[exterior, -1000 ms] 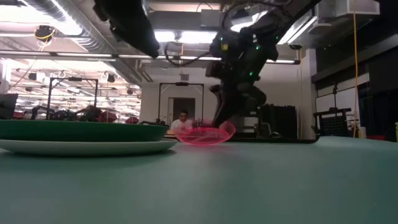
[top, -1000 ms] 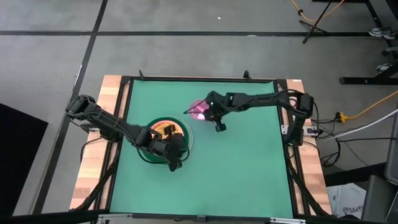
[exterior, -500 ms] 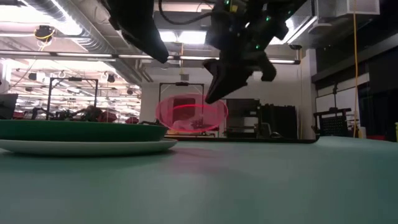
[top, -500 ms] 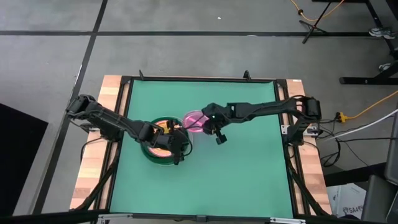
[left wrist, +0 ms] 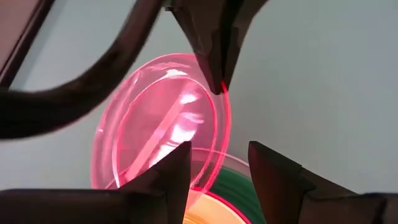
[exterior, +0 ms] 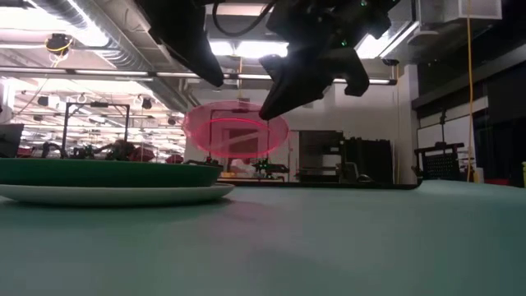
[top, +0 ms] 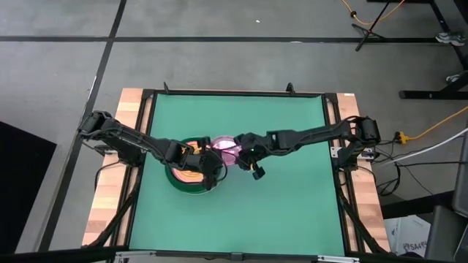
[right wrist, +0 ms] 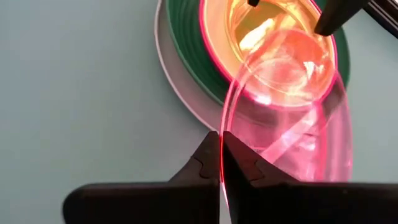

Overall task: Stack plastic plates
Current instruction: Stack the transparent pink plate on top of the the transparent orange plate

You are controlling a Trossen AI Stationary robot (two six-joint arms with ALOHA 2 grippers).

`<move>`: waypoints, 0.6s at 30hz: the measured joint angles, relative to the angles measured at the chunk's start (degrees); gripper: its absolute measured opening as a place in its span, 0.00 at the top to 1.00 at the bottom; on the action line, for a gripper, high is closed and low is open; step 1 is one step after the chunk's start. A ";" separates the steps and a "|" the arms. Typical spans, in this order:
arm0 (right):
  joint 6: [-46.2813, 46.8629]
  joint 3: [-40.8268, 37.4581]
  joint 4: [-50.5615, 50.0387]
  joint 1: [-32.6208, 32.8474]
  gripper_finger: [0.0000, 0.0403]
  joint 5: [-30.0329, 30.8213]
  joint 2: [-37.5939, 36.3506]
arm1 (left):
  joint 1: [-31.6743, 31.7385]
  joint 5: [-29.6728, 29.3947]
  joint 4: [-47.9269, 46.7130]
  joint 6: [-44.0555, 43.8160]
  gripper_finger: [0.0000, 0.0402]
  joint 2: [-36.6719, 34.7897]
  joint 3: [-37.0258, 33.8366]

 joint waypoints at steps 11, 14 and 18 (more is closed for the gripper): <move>-0.04 0.00 0.59 1.36 1.00 0.49 0.00 | 0.00 2.53 -1.20 1.61 0.62 0.00 0.00; -0.07 0.00 2.35 1.46 1.00 0.43 0.00 | 0.00 3.95 -2.40 2.29 0.62 0.00 0.00; -0.07 0.00 4.02 1.76 1.00 -0.34 0.00 | 0.00 3.94 -3.27 2.29 0.62 0.00 0.00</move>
